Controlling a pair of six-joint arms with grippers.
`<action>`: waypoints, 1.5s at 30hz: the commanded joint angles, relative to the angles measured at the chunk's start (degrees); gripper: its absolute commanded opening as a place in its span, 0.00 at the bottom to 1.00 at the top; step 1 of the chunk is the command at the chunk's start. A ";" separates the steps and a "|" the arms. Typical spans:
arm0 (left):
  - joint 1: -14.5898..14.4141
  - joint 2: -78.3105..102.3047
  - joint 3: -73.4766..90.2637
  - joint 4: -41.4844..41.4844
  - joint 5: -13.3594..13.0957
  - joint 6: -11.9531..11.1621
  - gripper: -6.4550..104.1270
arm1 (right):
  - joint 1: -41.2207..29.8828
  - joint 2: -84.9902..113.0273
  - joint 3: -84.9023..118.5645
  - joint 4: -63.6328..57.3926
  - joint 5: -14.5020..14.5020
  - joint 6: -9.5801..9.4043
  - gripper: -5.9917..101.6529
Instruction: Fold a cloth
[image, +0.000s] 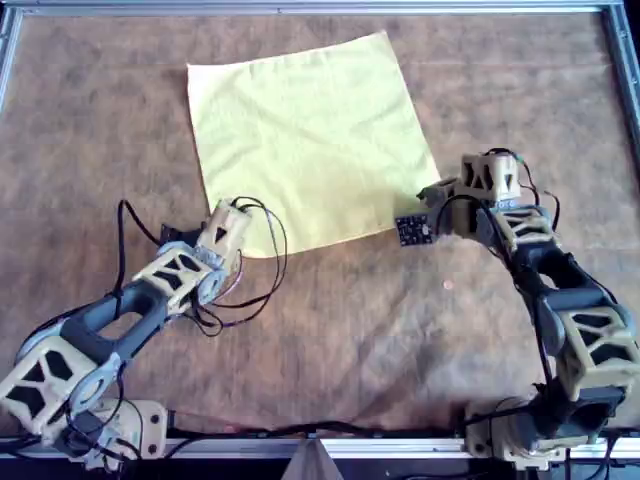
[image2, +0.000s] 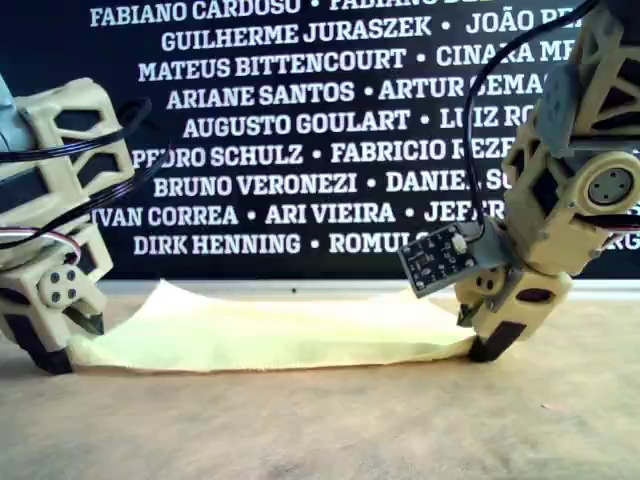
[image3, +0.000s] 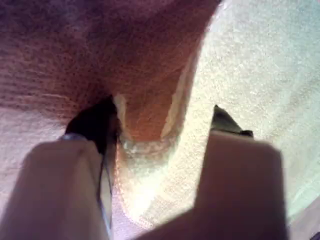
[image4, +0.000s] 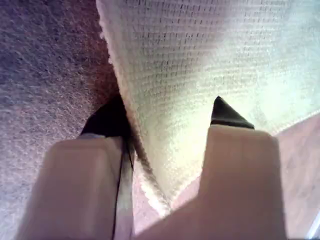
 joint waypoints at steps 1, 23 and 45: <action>1.32 0.70 -2.55 -1.05 0.00 0.18 0.66 | -0.44 0.79 -3.52 -2.37 0.00 0.18 0.63; 0.44 0.70 -5.80 -1.05 0.44 -0.18 0.05 | 0.09 0.62 -5.27 -2.72 -0.18 1.14 0.04; 1.32 1.93 -5.45 -0.53 -0.26 7.82 0.05 | 0.26 9.32 5.63 -2.64 -0.18 1.23 0.06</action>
